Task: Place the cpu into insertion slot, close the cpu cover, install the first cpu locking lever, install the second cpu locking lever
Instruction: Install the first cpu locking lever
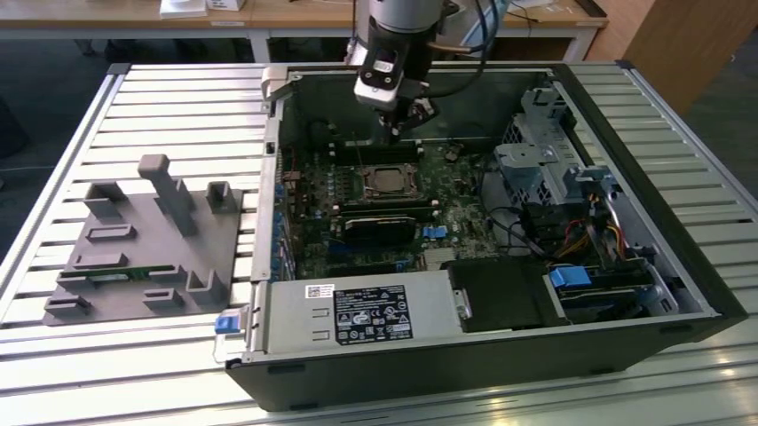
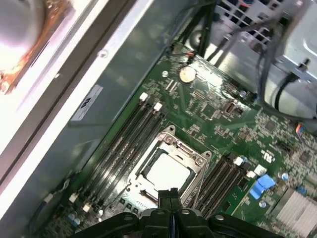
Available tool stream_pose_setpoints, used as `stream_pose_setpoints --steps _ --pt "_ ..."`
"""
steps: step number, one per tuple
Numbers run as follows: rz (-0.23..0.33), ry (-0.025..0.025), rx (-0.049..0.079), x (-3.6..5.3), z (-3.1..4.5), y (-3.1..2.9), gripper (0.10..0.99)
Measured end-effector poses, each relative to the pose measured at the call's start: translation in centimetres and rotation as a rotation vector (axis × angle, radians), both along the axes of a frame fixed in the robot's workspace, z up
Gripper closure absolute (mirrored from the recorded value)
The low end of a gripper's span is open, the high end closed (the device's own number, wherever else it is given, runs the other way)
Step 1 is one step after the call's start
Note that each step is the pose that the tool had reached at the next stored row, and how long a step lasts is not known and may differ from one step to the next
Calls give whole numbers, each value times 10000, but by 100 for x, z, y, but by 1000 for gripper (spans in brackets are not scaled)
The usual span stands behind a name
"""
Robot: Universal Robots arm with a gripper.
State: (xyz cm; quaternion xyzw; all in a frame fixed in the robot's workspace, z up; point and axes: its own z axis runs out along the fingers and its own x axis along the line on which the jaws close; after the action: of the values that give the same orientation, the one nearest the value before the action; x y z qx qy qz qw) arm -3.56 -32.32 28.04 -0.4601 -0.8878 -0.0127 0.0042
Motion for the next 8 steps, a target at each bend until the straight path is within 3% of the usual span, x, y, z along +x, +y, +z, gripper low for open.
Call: stream_pose_setpoints --steps 8 --pt "1451 0 -1 0 -7 0 980"
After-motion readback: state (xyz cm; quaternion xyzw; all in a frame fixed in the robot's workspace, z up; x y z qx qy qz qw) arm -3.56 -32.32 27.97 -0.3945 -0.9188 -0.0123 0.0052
